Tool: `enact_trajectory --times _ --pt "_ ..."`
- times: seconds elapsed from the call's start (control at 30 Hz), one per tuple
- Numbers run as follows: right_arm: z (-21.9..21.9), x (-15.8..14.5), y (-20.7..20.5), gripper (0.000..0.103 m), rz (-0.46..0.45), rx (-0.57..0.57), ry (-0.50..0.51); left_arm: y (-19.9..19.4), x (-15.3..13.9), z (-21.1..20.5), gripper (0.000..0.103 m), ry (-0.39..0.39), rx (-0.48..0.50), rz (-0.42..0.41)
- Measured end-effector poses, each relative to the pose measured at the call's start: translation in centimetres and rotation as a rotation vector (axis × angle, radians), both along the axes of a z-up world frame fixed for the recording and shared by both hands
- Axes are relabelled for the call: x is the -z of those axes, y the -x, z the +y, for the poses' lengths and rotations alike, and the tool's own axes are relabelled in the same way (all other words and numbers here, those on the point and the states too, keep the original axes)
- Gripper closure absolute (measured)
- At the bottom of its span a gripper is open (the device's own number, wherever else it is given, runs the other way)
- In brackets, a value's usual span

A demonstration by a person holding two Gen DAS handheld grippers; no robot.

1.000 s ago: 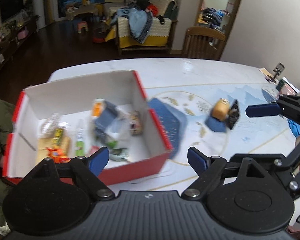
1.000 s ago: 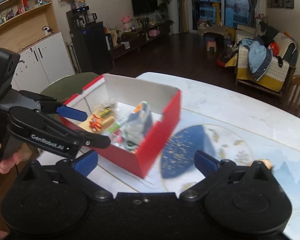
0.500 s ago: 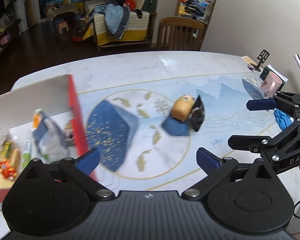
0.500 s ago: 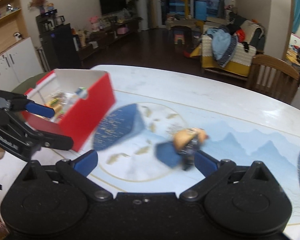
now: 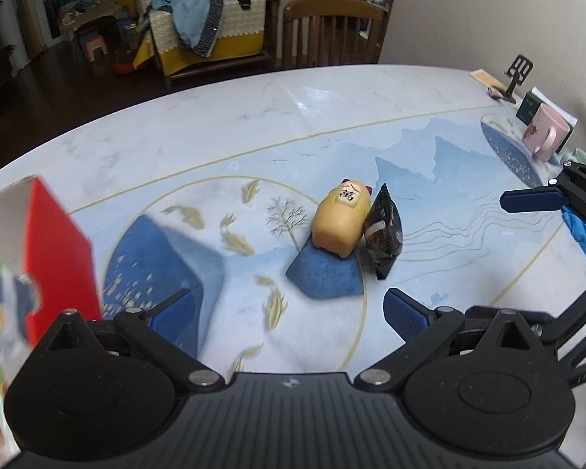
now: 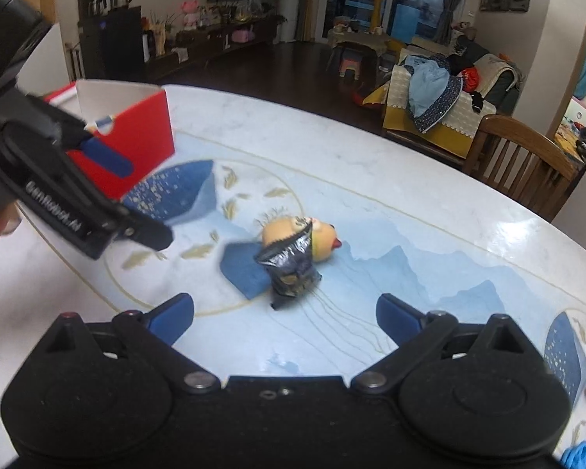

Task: Organize objects
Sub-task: 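Withdraw both grippers from the box toward the yellow figure and black packet, then grasp the yellow lucky-cat figure with the left gripper while the right gripper grasps the black snack packet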

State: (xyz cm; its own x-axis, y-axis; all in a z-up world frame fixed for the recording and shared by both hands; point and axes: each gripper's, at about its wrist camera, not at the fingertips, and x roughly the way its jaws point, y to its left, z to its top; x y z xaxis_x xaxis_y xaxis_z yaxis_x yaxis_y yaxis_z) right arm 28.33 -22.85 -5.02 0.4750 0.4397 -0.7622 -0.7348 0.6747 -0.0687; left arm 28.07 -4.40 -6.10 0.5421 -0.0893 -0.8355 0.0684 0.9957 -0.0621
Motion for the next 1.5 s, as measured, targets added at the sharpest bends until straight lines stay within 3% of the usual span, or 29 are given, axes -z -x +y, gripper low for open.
enact_trajectory --times 0.33,0.73,1.13,1.27,1.33,1.37,1.5 --pt "0.5 3.4 -3.6 0.008 0.051 -0.004 0.020 -5.8 3.8 -1.6 0.000 -0.028 0.050 0.040" --pt "2.2 6.1 -6.0 0.022 0.060 -0.048 0.052 -9.7 6.2 -2.9 0.000 -0.001 0.089 0.068" --pt "1.6 7.6 -7.3 0.045 0.103 -0.011 0.044 -10.7 7.1 -4.3 0.002 -0.010 0.123 0.034" --pt "1.3 7.6 -6.9 0.054 0.096 -0.008 0.040 -10.7 7.3 -4.2 0.020 0.006 0.127 0.034" --pt "1.1 7.5 -6.7 0.056 0.089 0.002 0.041 -10.4 7.0 -4.6 0.050 -0.004 0.141 0.020" --pt "1.0 7.4 -6.5 0.057 0.086 0.008 0.042 -10.4 6.9 -4.6 0.055 -0.007 0.144 0.018" --pt "0.4 7.2 -6.1 0.059 0.088 0.040 0.045 -10.1 6.7 -4.3 0.056 0.013 0.130 0.031"
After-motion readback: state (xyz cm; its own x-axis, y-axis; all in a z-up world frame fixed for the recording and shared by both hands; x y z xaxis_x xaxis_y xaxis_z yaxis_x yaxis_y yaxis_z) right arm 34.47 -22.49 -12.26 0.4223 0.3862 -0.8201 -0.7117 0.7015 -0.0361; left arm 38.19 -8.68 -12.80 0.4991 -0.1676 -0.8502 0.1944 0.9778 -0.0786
